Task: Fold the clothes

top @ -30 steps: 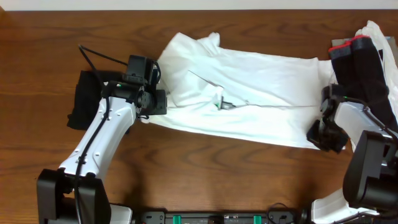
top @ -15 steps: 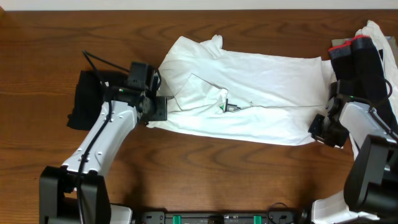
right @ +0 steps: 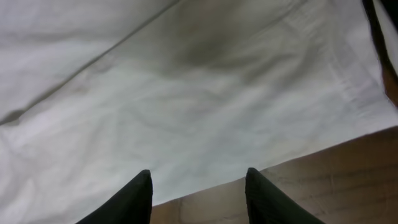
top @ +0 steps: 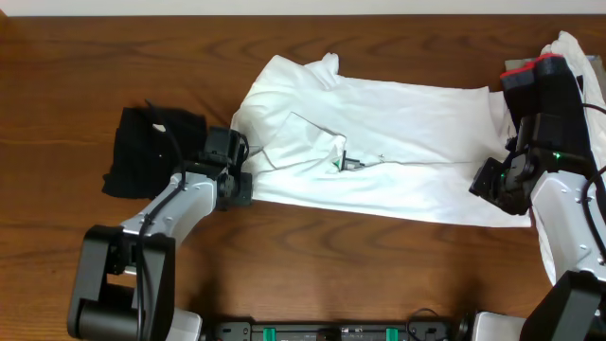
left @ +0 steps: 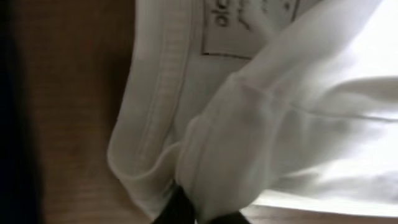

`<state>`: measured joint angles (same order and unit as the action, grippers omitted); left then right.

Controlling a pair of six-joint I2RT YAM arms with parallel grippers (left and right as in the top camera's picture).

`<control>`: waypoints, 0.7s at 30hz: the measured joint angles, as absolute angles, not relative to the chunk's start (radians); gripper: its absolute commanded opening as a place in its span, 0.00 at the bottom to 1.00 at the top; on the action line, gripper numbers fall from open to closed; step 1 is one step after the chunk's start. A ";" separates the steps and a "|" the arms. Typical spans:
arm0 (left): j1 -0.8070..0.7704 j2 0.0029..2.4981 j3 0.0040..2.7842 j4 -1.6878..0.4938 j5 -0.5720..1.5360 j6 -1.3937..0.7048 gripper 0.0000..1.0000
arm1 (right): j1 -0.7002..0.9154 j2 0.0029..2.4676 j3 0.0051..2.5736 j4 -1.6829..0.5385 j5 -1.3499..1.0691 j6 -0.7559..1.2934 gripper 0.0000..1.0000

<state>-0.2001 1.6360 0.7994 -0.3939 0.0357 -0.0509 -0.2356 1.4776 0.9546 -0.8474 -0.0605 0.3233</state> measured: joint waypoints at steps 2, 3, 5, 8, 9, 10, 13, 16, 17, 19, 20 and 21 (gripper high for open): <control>-0.199 1.636 0.804 -0.421 0.014 -0.051 0.06 | -0.236 1.478 0.955 -0.851 -0.060 0.323 0.48; -0.197 1.636 0.805 -0.434 0.002 -0.052 0.06 | -0.236 1.478 0.955 -0.852 -0.060 0.322 0.47; -0.189 1.636 0.808 -0.457 -0.021 -0.056 0.06 | -0.236 1.478 0.955 -0.852 -0.057 0.321 0.48; -0.164 1.634 0.809 -0.476 -0.038 -0.063 0.14 | -0.236 1.478 0.955 -0.852 -0.053 0.321 0.47; -0.157 1.634 0.809 -0.477 -0.041 -0.063 0.27 | -0.236 1.478 0.955 -0.851 -0.053 0.321 0.47; -0.152 1.634 0.809 -0.479 -0.046 -0.070 0.37 | -0.236 1.478 0.955 -0.847 -0.053 0.320 0.47; -0.147 1.631 0.814 -0.511 -0.049 -0.075 0.74 | -0.236 1.478 0.955 -0.812 -0.075 0.300 0.47; -0.147 1.622 0.831 -0.596 -0.013 -0.082 0.79 | -0.236 1.478 0.955 -0.772 -0.146 0.254 0.47; -0.147 1.615 0.840 -0.634 0.005 -0.081 0.80 | -0.236 1.478 0.955 -0.760 -0.173 0.242 0.47; -0.148 1.594 0.866 -0.696 0.040 -0.081 0.80 | -0.236 1.478 0.955 -0.738 -0.218 0.224 0.48; -0.147 1.580 0.885 -0.727 0.057 -0.082 0.80 | -0.236 1.478 0.955 -0.729 -0.243 0.218 0.48; -0.147 1.562 0.906 -0.753 0.073 -0.082 0.80 | -0.236 1.478 0.956 -0.728 -0.263 0.214 0.48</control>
